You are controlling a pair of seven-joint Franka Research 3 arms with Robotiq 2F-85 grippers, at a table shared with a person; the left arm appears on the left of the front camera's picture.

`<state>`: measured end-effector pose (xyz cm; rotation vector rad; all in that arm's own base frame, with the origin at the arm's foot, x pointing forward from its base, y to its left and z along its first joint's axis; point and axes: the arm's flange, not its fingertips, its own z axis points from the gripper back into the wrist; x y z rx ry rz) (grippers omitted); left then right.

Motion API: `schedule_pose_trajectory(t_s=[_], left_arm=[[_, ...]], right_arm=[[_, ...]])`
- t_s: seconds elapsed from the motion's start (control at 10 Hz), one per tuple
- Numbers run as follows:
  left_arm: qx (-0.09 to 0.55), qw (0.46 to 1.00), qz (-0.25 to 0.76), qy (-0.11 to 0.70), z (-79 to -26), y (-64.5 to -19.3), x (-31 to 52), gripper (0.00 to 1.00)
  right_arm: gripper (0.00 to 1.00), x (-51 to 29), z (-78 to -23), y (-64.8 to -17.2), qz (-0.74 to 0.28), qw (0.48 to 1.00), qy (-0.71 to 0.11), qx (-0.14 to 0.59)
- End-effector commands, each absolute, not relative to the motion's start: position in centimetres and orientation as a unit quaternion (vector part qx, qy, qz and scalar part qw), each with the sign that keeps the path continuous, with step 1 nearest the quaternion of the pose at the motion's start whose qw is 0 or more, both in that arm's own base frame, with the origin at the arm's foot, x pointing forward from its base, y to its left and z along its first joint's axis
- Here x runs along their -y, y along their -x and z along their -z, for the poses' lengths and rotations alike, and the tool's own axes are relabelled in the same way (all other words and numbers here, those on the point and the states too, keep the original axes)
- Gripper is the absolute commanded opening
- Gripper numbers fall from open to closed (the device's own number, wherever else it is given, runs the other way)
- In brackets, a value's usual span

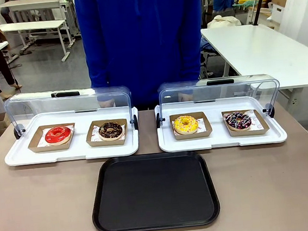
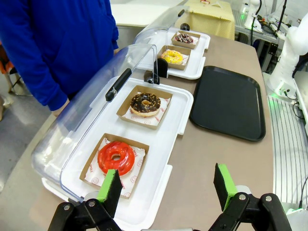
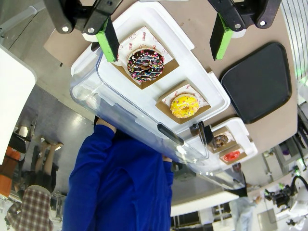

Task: Move the third donut from the left to the tray.
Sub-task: Pick up the Paper togo box containing the Donut indicated by the person and place it on the Handle tray.

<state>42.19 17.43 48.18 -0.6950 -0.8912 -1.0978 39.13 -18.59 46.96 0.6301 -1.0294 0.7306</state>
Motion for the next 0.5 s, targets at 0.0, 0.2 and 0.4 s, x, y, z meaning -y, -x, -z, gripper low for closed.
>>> schedule_pose_trajectory(t_s=[0.0,0.2,0.4], left_arm=[[0.406,0.700,0.495,0.317,-48.21,-42.16,-17.45,1.00],[0.406,0.700,0.495,0.317,-48.21,-42.16,-17.45,1.00],[0.406,0.700,0.495,0.317,-48.21,-42.16,-17.45,1.00]], right_arm=[[1.00,18.52,-46.94,-39.64,-0.340,0.750,-0.287,0.490],[1.00,18.52,-46.94,-39.64,-0.340,0.750,-0.287,0.490],[1.00,18.52,-46.94,-39.64,-0.340,0.750,-0.287,0.490]])
